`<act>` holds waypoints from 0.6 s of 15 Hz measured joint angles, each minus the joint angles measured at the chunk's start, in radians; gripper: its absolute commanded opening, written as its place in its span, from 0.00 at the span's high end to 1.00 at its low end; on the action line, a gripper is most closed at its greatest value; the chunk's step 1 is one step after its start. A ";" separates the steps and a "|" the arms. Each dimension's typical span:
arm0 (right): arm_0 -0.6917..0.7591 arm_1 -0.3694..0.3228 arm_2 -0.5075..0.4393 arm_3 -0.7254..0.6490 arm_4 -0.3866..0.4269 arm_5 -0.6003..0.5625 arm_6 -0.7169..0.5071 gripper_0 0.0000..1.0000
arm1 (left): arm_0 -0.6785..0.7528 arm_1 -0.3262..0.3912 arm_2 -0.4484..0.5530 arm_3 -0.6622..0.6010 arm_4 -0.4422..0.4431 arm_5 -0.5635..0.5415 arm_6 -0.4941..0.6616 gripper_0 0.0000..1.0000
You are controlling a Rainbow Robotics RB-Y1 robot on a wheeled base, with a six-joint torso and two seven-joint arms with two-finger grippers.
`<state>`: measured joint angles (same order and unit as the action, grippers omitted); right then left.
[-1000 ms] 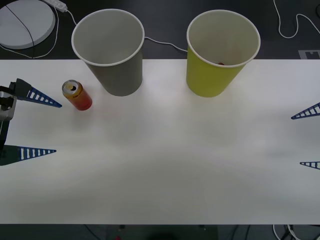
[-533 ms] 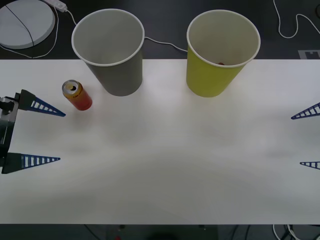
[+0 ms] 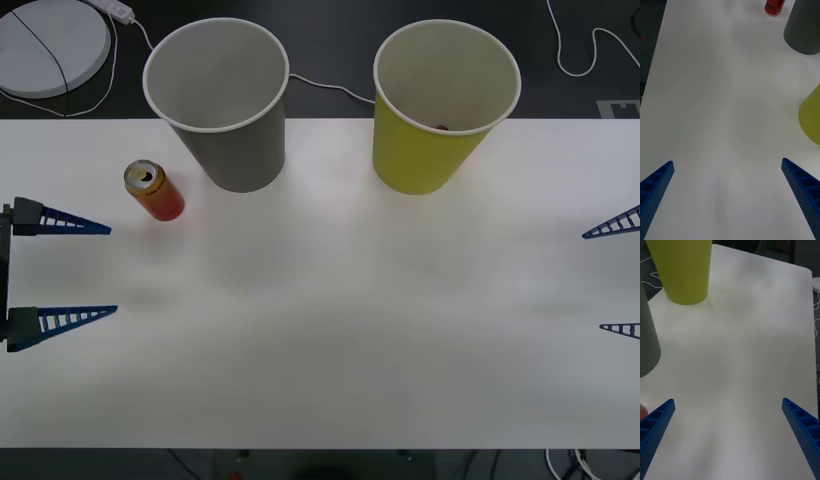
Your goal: Put the can into the green bin and the plastic bottle into the gray bin
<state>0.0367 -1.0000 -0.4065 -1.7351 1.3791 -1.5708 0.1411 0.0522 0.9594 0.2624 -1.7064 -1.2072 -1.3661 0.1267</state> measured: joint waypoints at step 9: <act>0.000 0.000 0.000 0.000 0.000 0.000 0.000 0.00 | 0.219 -0.108 0.000 0.003 0.131 0.318 -0.231 0.00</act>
<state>0.0367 -1.0000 -0.4065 -1.7351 1.3791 -1.5708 0.1411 0.2712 0.8512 0.2623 -1.7030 -1.0762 -1.0481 -0.1047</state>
